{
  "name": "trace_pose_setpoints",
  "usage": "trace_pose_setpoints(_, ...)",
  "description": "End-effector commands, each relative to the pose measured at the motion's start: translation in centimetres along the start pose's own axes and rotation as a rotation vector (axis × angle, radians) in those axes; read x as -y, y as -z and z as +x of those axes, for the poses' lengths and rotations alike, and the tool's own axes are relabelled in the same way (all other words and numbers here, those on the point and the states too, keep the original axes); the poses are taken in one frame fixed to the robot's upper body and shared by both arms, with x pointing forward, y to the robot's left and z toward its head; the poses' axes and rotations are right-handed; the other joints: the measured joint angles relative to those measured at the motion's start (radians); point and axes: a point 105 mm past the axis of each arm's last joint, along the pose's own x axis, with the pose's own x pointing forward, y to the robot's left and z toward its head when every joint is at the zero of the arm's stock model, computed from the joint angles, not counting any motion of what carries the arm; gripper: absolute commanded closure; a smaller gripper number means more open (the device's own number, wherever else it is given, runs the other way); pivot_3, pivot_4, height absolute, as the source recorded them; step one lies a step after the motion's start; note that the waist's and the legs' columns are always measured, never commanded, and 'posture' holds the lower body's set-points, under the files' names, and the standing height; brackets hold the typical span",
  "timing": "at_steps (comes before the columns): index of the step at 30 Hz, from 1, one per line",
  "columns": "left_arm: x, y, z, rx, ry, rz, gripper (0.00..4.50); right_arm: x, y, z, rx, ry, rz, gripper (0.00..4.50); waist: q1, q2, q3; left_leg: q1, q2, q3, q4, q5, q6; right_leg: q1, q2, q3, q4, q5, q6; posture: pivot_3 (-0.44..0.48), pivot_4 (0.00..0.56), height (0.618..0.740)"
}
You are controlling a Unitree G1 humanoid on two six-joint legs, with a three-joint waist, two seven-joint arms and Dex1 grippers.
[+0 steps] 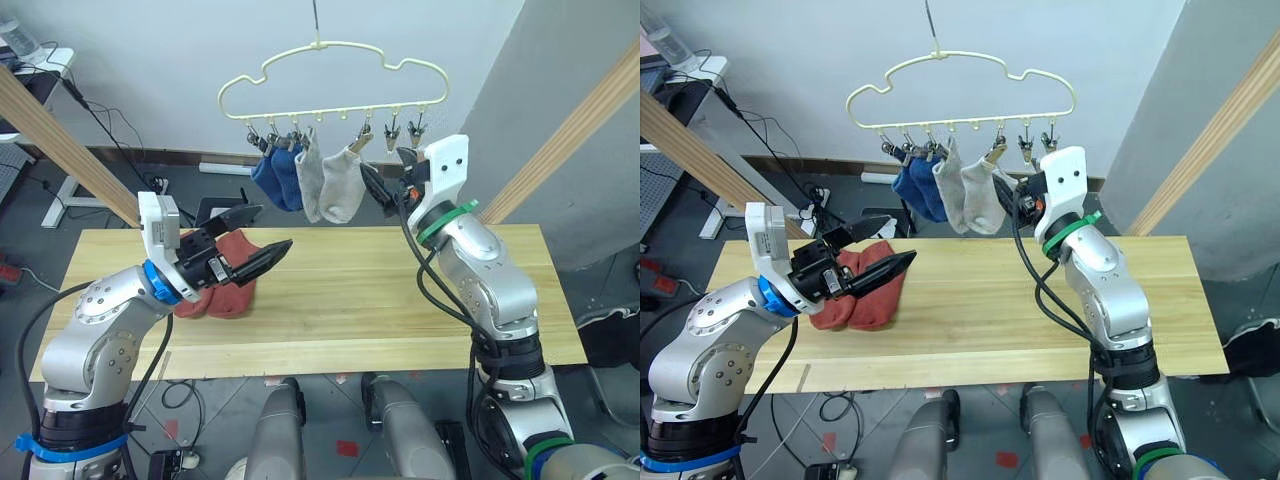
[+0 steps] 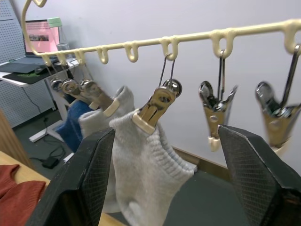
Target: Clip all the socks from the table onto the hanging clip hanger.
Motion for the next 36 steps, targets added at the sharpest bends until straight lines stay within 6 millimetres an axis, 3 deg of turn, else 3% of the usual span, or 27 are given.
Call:
trace_pose_setpoints(1, 0.8, -1.5, 0.1, 0.048, 0.031, 0.036, 0.0, 0.0, -1.5, 0.2, 0.063, 0.011, -0.027, 0.87, 0.0, 0.0, 0.0, 0.0, 0.0, 0.0, 0.0, 0.0, 0.0, 0.0, 0.0, 0.0, 0.0, 0.0, 0.0, 0.035, 0.365, 0.74)
trace_pose_setpoints(7, 1.0, -1.7, 0.0, 0.052, 0.038, 0.019, 0.0, 0.1, -1.6, 0.9, 0.077, 0.024, -0.032, 0.87, 0.0, 0.0, 0.0, 0.0, 0.0, 0.0, 0.0, 0.0, 0.0, 0.0, 0.0, 0.0, 0.0, 0.0, 0.0, 0.045, 0.357, 0.74)
trace_pose_setpoints(11, 1.2, -1.7, 0.0, 0.051, 0.04, 0.018, 0.0, 0.4, -1.5, 1.2, 0.073, 0.038, -0.035, 2.16, 0.0, 0.0, 0.0, 0.0, 0.0, 0.0, 0.0, 0.0, 0.0, 0.0, 0.0, 0.0, 0.0, 0.0, 0.0, 0.049, 0.352, 0.74)
trace_pose_setpoints(36, 1.2, -1.2, 0.0, 0.039, 0.033, 0.021, 0.0, 2.2, -1.1, 2.7, 0.058, 0.135, -0.099, 2.16, 0.001, 0.0, 0.0, -0.001, 0.0, 0.0, 0.001, 0.0, 0.0, 0.0, 0.0, 0.0, 0.001, 0.0, 0.0, 0.058, 0.35, 0.74)
